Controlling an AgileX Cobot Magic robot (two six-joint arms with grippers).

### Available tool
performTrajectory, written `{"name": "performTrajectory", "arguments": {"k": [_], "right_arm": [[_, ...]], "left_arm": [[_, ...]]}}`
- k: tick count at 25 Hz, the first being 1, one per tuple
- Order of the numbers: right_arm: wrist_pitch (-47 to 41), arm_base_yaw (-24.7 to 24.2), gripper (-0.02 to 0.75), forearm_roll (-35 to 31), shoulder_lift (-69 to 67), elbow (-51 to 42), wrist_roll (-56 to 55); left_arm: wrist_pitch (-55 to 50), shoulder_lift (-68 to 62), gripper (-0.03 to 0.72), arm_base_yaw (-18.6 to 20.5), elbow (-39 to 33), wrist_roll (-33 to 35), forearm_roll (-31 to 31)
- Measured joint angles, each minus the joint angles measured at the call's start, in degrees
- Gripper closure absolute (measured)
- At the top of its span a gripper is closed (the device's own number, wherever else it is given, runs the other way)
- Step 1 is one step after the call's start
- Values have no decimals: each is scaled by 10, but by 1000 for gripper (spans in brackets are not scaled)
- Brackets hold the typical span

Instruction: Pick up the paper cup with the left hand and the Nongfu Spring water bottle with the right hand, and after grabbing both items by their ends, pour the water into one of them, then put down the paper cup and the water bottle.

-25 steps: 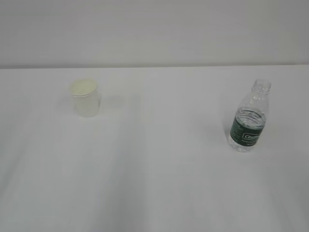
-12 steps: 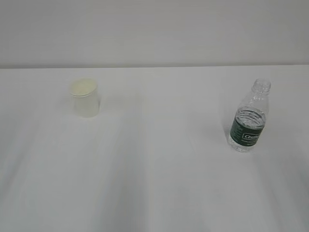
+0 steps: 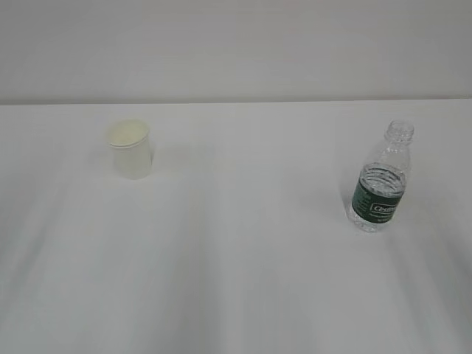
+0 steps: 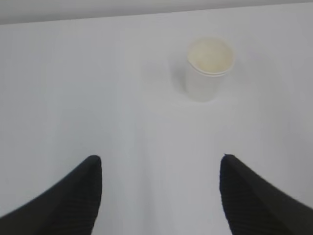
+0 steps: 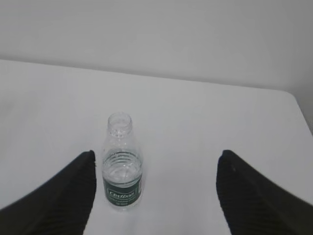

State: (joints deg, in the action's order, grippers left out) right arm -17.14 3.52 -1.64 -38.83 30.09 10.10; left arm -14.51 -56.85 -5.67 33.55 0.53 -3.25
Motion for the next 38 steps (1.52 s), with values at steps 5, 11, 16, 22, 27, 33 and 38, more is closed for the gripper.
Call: {"name": "performTrajectory", "arguments": {"k": [5, 11, 16, 22, 27, 33, 38], "right_arm": [[46, 0, 164, -1, -44, -23, 3], [101, 0, 164, -17, -58, -25, 3], [157, 0, 164, -25, -58, -59, 3], [265, 0, 164, -27, -79, -117, -8], [314, 1, 164, 7, -133, -123, -58], [377, 25, 164, 84, -241, -123, -129], [409, 30, 164, 94, -282, -128, -145]], "left_arm": [[18, -50, 151, 0, -2, 0, -1], [95, -97, 151, 0, -6, 0, -3], [196, -143, 167, 0, -38, 0, 5], [255, -187, 175, -1, -49, 0, 5], [289, -218, 186, -2, -54, 0, 5], [378, -251, 194, -7, -106, -76, 32], [460, -252, 195, -59, -152, -104, 85]]}}
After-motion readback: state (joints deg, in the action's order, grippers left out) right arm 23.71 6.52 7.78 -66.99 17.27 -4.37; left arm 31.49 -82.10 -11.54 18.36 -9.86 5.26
